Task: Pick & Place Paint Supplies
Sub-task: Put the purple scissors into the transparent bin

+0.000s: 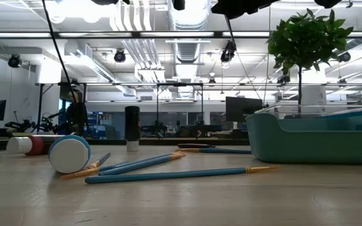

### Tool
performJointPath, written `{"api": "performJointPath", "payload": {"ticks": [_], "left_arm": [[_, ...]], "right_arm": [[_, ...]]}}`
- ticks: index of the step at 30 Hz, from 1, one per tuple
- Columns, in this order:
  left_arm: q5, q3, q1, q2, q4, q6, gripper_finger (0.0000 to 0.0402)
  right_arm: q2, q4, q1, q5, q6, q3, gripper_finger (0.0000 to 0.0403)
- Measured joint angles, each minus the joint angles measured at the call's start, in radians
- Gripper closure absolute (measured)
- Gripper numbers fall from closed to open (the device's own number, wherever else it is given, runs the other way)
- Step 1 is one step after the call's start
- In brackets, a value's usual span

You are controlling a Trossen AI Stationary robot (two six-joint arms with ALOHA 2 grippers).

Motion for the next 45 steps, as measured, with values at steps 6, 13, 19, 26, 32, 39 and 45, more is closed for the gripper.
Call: {"api": "performJointPath", "payload": {"ticks": [6, 13, 19, 26, 32, 39, 45], "left_arm": [[-0.002, 0.0, -0.001, 0.0, -0.011, 0.0, 0.0375], [0.001, 0.0, -0.002, 0.0, -0.057, -0.018, 0.0311], [0.004, 0.0, -0.002, -0.001, -0.112, 0.005, 0.0252], [0.048, 0.0, -0.002, -0.016, -0.204, 0.038, 0.02], [0.05, 0.0, -0.002, -0.075, -0.414, 0.097, 0.0188], [0.049, 0.0, -0.002, -0.159, -0.756, 0.165, 0.0188], [0.05, 0.0, -0.002, -0.192, -0.899, 0.185, 0.0188]], "right_arm": [[-0.001, 0.0, 0.0, -0.003, 0.001, 0.0, 0.0372], [-0.002, 0.005, 0.0, -0.004, 0.008, 0.0, 0.0377], [-0.007, 0.004, 0.0, 0.007, 0.005, 0.0, 0.0378], [-0.042, -0.007, 0.014, 0.062, -0.027, 0.0, 0.0378], [-0.086, -0.018, 0.052, 0.179, -0.105, -0.011, 0.0378], [-0.207, -0.308, 0.073, 0.241, 0.037, -0.018, 0.0378], [-0.375, -0.88, 0.072, 0.23, 0.484, 0.033, 0.0378]]}}
